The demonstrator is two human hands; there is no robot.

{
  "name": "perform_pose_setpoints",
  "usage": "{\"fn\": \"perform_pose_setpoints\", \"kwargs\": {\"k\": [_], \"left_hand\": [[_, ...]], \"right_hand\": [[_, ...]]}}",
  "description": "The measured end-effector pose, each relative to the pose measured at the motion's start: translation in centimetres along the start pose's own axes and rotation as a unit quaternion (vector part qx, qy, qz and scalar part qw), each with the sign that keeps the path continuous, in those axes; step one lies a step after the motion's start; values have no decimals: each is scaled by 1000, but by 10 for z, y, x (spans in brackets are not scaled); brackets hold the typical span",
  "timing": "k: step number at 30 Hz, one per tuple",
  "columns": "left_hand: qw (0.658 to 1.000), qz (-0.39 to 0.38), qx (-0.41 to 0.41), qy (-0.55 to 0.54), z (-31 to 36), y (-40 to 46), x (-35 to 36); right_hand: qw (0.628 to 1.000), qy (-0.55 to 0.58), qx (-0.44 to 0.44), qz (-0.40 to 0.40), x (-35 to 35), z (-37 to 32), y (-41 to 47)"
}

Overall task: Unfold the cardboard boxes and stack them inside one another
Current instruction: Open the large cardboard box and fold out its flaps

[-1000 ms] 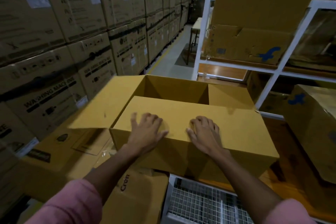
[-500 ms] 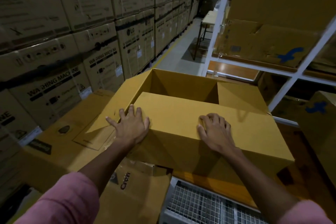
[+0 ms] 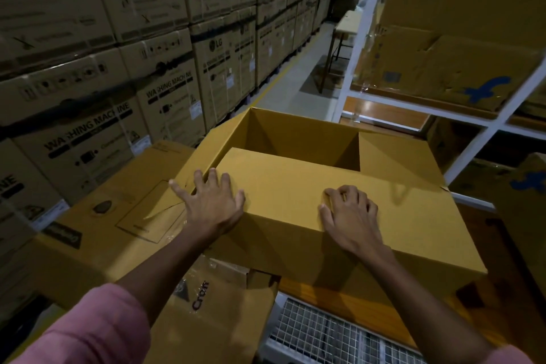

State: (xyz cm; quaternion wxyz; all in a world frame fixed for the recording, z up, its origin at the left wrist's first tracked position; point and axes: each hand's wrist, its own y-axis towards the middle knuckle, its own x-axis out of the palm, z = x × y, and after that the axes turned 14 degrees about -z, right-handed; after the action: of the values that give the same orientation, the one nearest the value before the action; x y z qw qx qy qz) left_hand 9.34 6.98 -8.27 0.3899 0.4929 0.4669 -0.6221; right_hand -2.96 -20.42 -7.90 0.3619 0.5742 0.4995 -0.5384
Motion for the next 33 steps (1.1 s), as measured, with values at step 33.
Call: {"fn": "perform_pose_setpoints", "kwargs": {"k": [33], "left_hand": [[938, -225, 262, -40, 114, -82, -78]], "right_hand": [[969, 91, -66, -221, -117, -27, -78]]}}
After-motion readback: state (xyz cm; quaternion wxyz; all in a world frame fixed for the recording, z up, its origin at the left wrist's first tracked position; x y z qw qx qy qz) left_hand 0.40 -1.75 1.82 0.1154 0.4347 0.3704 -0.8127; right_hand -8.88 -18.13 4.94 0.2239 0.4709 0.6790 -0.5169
